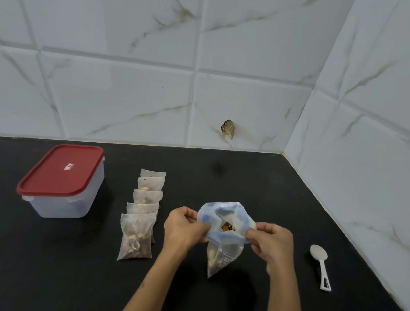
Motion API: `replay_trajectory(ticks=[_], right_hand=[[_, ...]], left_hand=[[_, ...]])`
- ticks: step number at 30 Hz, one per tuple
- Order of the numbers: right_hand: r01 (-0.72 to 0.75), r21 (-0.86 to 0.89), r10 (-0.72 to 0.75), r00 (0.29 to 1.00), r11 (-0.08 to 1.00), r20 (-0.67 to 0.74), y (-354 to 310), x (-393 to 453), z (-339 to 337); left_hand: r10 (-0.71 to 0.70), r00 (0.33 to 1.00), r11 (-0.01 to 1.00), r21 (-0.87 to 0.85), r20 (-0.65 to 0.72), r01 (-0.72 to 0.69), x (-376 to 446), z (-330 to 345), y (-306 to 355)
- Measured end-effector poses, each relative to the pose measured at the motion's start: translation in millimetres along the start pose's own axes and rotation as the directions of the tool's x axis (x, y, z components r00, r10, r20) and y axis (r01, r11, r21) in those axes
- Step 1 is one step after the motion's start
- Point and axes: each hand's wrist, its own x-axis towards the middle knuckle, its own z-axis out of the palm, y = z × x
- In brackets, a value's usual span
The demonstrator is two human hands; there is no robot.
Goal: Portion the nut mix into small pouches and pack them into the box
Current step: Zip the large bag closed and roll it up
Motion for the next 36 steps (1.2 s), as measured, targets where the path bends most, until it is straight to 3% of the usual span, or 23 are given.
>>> replay_trajectory(ticks=[3, 5, 8, 11, 15, 17, 20, 23, 26, 29, 32, 36], right_hand=[[0.133, -0.320, -0.186, 0.972, 0.938, -0.141, -4.3, -6.7, 9.0], [0.201, -0.349, -0.266, 0.952, 0.915, -0.150, -5.2, -8.2, 12.1], [0.131, -0.101, -0.136, 0.990, 0.986, -0.043, -7.3, -4.0, 4.5], [-0.087, 0.157, 0.048, 0.971, 0.984, 0.235, -9.6, -0.1, -6.8], [-0.150, 0.320, 0.032, 0.938, 0.935, 0.346, -11.0, 2.3, -15.9], [-0.069, 0.197, 0.011, 0.959, 0.978, 0.282, -13.0, 3.4, -16.7], [0.045, -0.158, -0.029, 0.994, 0.986, 0.105, -16.6, 4.7, -10.4], [0.068, -0.399, -0.011, 0.990, 0.914, 0.143, -20.2, 5.3, -11.5], [0.140, -0.541, -0.049, 0.983, 0.829, 0.179, -25.2, 8.4, -24.0], [0.168, -0.449, -0.134, 0.985, 0.877, 0.108, -33.4, 22.9, -22.8], [0.027, -0.364, 0.025, 0.990, 0.931, 0.136, -41.7, 48.3, -4.2], [-0.045, -0.420, 0.165, 0.953, 0.906, 0.256, -46.2, 63.3, 11.2]], left_hand=[[0.088, 0.996, 0.985, 0.151, -0.026, -0.083, -4.2, 6.9, -3.7], [0.077, 0.997, 0.983, 0.169, 0.004, -0.077, -4.4, 8.0, -1.6], [-0.073, 0.988, 0.996, -0.046, 0.138, 0.080, -2.7, 4.8, 5.7], [-0.158, 0.934, 0.926, -0.281, 0.321, 0.253, -5.4, 0.0, 15.0], [-0.139, 0.897, 0.898, -0.328, 0.419, 0.292, -6.5, -3.5, 20.7], [-0.134, 0.920, 0.948, -0.223, 0.368, 0.228, -5.5, -2.3, 19.8], [-0.085, 0.973, 0.988, 0.142, 0.214, 0.055, -3.3, 6.5, 17.0], [-0.157, 0.937, 0.951, 0.303, 0.312, 0.058, -2.8, 6.3, 21.9], [-0.146, 0.929, 0.950, 0.312, 0.341, 0.035, 7.5, -6.6, 27.8], [-0.135, 0.958, 0.972, 0.219, 0.252, 0.080, 28.6, -9.7, 30.0], [-0.270, 0.901, 0.963, 0.103, 0.341, 0.250, 43.1, -0.2, 37.7], [-0.297, 0.844, 0.952, 0.065, 0.446, 0.300, 50.8, 8.6, 45.4]])
